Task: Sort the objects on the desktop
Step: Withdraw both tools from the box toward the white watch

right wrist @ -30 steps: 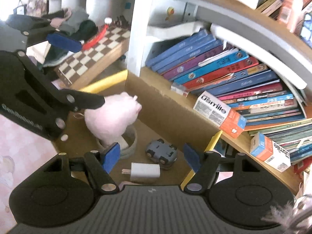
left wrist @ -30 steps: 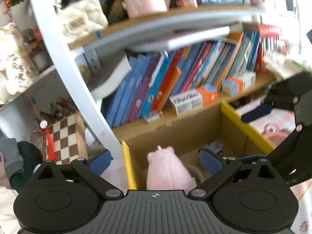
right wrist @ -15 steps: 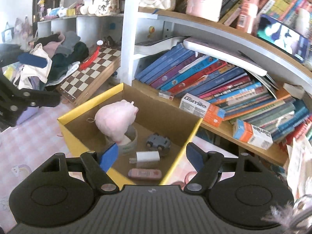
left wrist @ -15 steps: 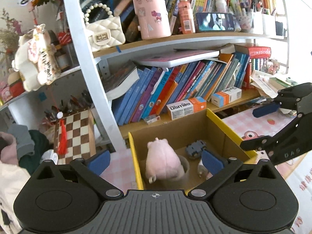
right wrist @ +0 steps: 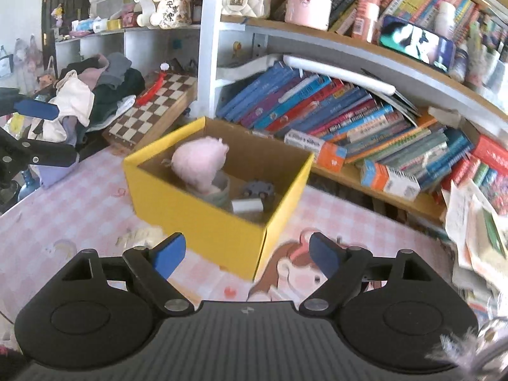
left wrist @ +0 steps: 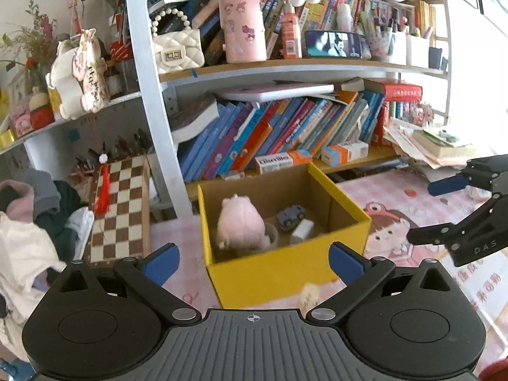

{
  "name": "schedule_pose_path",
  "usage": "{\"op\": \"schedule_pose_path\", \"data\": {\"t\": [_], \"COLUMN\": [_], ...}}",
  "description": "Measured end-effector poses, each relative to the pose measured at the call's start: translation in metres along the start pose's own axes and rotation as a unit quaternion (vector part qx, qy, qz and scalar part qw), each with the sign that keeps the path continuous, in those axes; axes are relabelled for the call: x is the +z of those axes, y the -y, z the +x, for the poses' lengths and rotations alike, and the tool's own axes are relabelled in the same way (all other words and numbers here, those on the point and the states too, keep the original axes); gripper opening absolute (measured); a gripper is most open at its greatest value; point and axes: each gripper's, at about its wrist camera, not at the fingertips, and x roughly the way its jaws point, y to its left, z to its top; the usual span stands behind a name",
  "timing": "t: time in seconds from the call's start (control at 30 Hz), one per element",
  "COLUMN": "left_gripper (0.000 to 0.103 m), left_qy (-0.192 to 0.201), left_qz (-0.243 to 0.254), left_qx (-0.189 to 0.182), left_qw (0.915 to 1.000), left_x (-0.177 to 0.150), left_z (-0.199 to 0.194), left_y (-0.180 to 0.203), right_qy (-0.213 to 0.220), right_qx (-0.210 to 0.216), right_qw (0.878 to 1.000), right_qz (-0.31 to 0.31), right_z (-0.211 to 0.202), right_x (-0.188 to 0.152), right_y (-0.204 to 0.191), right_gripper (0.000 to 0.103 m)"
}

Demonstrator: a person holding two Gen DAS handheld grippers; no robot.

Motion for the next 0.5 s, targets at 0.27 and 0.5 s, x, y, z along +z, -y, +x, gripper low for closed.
{"op": "schedule_pose_path", "data": {"t": [0.27,0.5], "left_gripper": [0.102,0.102], "left_qy": [-0.03,-0.062], "left_qz": [-0.015,-0.031], "left_qx": [0.004,-0.002], "left_qw": [0.9994,0.9976], "left_x": [-0.033,-0.06], "left_z": [-0.008,-0.008], "left_y": [0.008,0.011], "right_qy": [-0.033,-0.064], "right_qx": [0.001,0.012], "right_qw": [0.999,0.997], "right_qz": [0.035,0.044], "right_z": [-0.009,-0.003], "right_x": [-0.039,-0.064], "right_y": [-0.016,-0.038], "right_gripper": [0.085,0.085]}}
